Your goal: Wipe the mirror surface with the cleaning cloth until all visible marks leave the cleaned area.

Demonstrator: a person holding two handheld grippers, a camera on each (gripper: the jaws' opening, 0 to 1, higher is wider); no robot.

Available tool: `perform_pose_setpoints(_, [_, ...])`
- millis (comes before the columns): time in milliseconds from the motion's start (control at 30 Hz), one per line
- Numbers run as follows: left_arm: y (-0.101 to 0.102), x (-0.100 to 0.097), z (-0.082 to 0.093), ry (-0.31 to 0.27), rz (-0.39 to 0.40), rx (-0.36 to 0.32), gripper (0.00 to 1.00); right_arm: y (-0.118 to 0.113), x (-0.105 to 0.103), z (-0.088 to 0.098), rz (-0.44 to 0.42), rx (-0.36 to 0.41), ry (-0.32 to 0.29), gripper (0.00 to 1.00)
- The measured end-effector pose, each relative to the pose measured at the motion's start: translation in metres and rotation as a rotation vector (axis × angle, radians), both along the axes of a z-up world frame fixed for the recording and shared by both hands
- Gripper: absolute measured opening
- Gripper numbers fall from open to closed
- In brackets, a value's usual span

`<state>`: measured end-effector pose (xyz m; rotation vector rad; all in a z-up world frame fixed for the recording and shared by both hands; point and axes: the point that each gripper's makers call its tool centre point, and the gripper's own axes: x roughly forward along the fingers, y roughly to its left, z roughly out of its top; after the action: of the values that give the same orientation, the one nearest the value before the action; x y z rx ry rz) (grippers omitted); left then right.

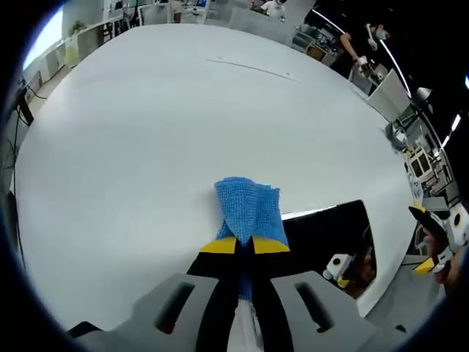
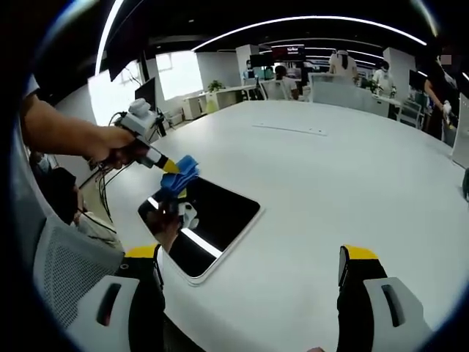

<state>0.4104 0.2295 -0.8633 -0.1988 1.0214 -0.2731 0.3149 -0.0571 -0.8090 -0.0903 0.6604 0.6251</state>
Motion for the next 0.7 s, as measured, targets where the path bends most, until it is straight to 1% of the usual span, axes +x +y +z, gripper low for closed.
perform_pose_setpoints(100, [0.001, 0.006, -0.002, 0.001, 0.000, 0.007, 0.03, -0.001, 0.000, 0.000, -0.002, 0.001, 0.000, 0.99])
perform_pose_setpoints(133, [0.002, 0.008, -0.003, -0.005, -0.004, 0.016, 0.03, -0.001, 0.000, 0.001, -0.003, 0.001, 0.000, 0.99])
perform_pose_setpoints(167, [0.005, 0.011, -0.004, -0.018, -0.016, 0.040, 0.03, -0.001, -0.001, 0.001, -0.004, 0.002, 0.000, 0.99])
perform_pose_setpoints(200, [0.003, 0.010, -0.004, -0.015, -0.025, 0.036, 0.03, -0.002, -0.001, 0.000, -0.004, 0.001, 0.001, 0.99])
perform_pose_setpoints(267, [0.003, 0.009, -0.003, -0.005, -0.012, 0.033, 0.03, -0.002, -0.002, 0.000, -0.004, 0.001, 0.003, 0.99])
perform_pose_setpoints(333, [0.003, 0.009, -0.003, -0.007, -0.023, 0.038, 0.03, -0.003, -0.002, -0.001, -0.006, 0.001, 0.004, 0.99])
perform_pose_setpoints(467, [0.003, 0.008, -0.001, -0.005, -0.016, 0.029, 0.03, -0.003, -0.001, -0.001, -0.006, 0.002, 0.005, 0.99])
perform_pose_setpoints(533, [0.000, 0.008, 0.005, -0.011, -0.016, 0.021, 0.03, -0.002, 0.000, 0.000, -0.004, 0.001, 0.003, 0.99])
perform_pose_setpoints(633, [-0.004, 0.011, 0.023, -0.034, -0.012, -0.015, 0.03, 0.000, 0.002, 0.002, -0.004, 0.006, -0.001, 0.99])
perform_pose_setpoints(700, [-0.002, 0.013, 0.032, -0.048, -0.016, -0.019, 0.03, 0.001, 0.003, 0.003, -0.001, 0.008, -0.003, 0.99])
